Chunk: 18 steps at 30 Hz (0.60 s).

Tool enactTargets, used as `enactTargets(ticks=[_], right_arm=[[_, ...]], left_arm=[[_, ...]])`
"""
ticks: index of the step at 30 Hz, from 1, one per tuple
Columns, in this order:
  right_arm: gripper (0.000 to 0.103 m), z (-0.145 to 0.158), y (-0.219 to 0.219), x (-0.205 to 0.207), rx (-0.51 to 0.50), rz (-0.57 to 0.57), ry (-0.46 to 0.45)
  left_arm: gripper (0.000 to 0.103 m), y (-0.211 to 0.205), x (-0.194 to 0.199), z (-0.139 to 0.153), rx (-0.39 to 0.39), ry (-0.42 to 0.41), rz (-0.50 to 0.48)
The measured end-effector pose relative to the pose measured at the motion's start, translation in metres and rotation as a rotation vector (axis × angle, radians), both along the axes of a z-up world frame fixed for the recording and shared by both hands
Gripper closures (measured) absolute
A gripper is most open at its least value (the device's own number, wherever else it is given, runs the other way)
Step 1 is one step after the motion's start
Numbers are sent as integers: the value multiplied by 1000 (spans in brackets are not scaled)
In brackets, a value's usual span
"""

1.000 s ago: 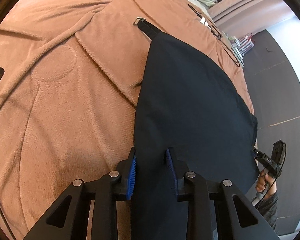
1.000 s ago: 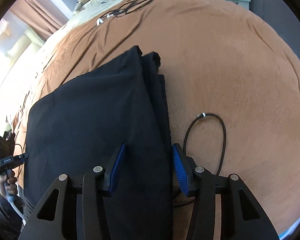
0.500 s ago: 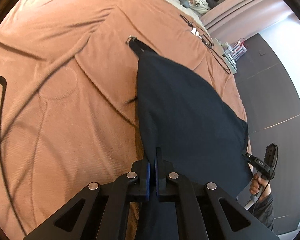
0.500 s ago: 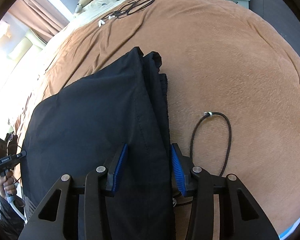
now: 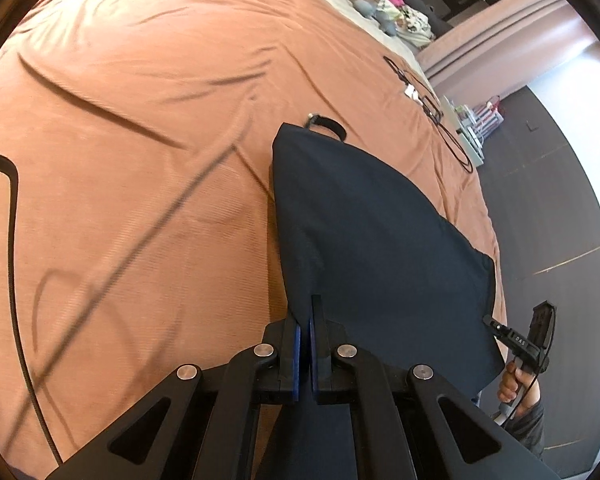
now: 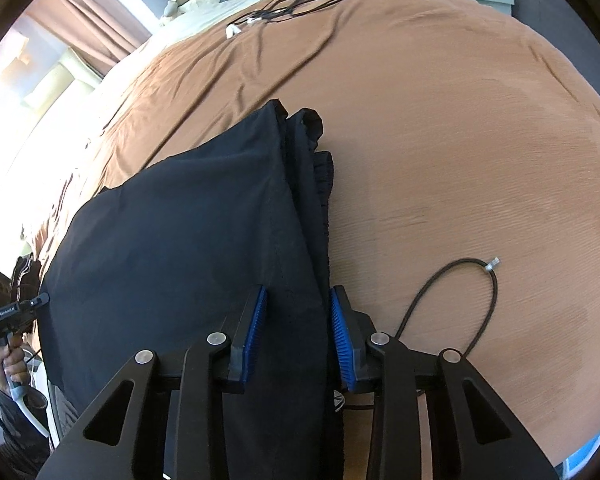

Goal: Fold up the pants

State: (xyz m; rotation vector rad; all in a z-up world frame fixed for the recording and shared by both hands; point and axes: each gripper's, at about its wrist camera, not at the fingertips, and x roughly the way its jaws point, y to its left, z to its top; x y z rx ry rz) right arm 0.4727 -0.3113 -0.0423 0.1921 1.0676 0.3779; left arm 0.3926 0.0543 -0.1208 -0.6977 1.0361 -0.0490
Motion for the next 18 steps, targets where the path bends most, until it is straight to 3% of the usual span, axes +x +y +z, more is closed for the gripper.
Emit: enactTargets(ticks=[18], right_arm=[[73,-20,114,5,4,44,28]], left_arm=[[100,119,-45,7,-1,-7,101]])
